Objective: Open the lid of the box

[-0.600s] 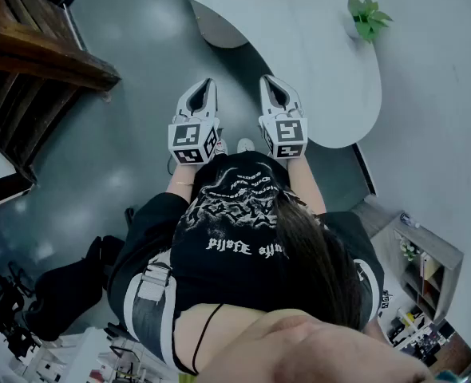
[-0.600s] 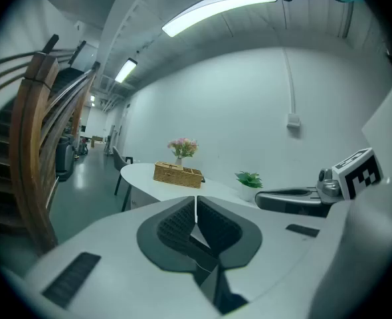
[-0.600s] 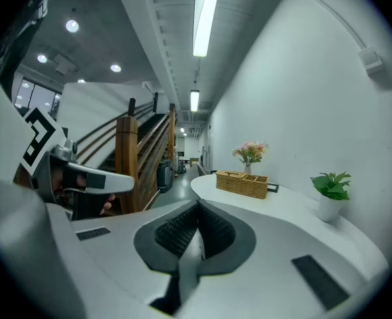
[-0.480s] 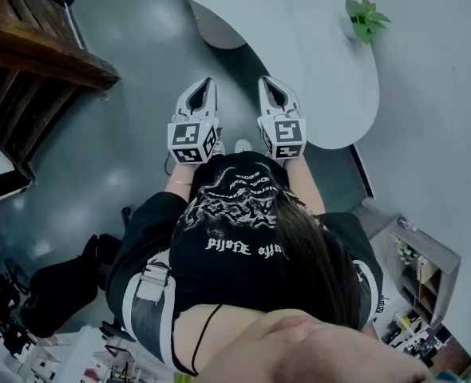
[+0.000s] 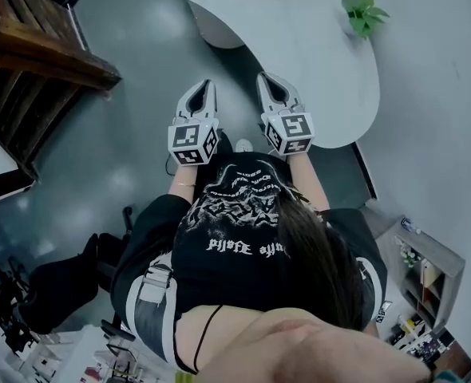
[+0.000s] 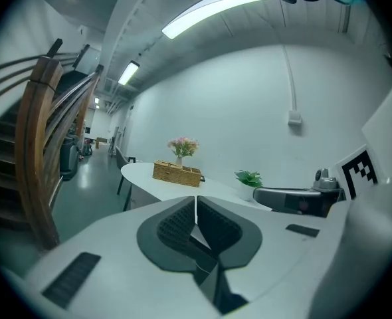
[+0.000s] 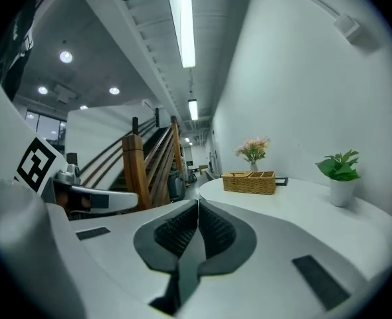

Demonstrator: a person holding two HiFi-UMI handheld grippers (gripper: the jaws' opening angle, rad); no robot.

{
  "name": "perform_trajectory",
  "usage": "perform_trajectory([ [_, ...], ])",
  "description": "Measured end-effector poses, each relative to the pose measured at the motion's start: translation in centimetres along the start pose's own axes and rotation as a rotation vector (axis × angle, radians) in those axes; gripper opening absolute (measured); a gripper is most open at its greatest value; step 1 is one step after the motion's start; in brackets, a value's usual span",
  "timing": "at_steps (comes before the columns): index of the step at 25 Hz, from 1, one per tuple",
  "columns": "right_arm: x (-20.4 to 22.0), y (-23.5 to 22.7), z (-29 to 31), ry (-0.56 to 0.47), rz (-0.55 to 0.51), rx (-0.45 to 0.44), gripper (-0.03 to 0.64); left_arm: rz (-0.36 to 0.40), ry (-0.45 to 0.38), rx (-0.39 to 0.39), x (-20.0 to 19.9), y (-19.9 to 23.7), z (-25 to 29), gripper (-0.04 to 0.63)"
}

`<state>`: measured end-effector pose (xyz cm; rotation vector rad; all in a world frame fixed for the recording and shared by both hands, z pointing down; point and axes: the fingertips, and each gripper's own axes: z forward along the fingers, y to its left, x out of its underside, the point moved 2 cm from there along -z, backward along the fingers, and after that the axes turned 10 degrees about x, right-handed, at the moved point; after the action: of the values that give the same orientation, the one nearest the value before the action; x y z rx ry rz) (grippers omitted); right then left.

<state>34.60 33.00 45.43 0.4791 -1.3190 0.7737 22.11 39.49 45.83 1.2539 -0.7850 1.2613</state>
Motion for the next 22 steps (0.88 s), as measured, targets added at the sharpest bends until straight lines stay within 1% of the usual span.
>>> perform_trajectory([
  [2, 0.1, -0.2, 0.8, -0.005, 0.016, 0.007, 0.026, 0.000, 0.002, 0.007, 0.1, 0.7, 0.7, 0.029],
  [4, 0.1, -0.3, 1.7, -0.017, 0.042, 0.018, 0.028, 0.003, 0.009, 0.033, 0.0, 1.5, 1.5, 0.028],
  [5, 0.1, -0.4, 2.3, -0.014, 0.035, 0.028, 0.026, 0.003, 0.013, 0.051, -0.2, 1.8, 1.9, 0.029],
  [8, 0.0, -0.3, 4.8, 0.020, -0.043, 0.058, 0.026, -0.014, 0.017, 0.085, -1.1, 3.8, 3.4, 0.028],
  [11, -0.7, 0.5, 8.1, 0.034, -0.083, 0.077, 0.028, -0.049, 0.021, 0.100, -2.3, 7.1, 4.9, 0.028],
  [15, -1.9, 1.0, 12.7, 0.027, -0.054, 0.125, 0.028, -0.088, 0.023, 0.116, -3.8, 12.1, 7.1, 0.028],
  [19, -2.7, 1.4, 17.1, 0.021, -0.061, 0.160, 0.026, -0.073, 0.021, 0.104, -5.2, 17.0, 9.1, 0.028],
  [22, -3.2, 1.7, 20.2, 0.023, -0.034, 0.171, 0.026, -0.052, 0.029, 0.114, -6.2, 19.9, 10.6, 0.029],
])
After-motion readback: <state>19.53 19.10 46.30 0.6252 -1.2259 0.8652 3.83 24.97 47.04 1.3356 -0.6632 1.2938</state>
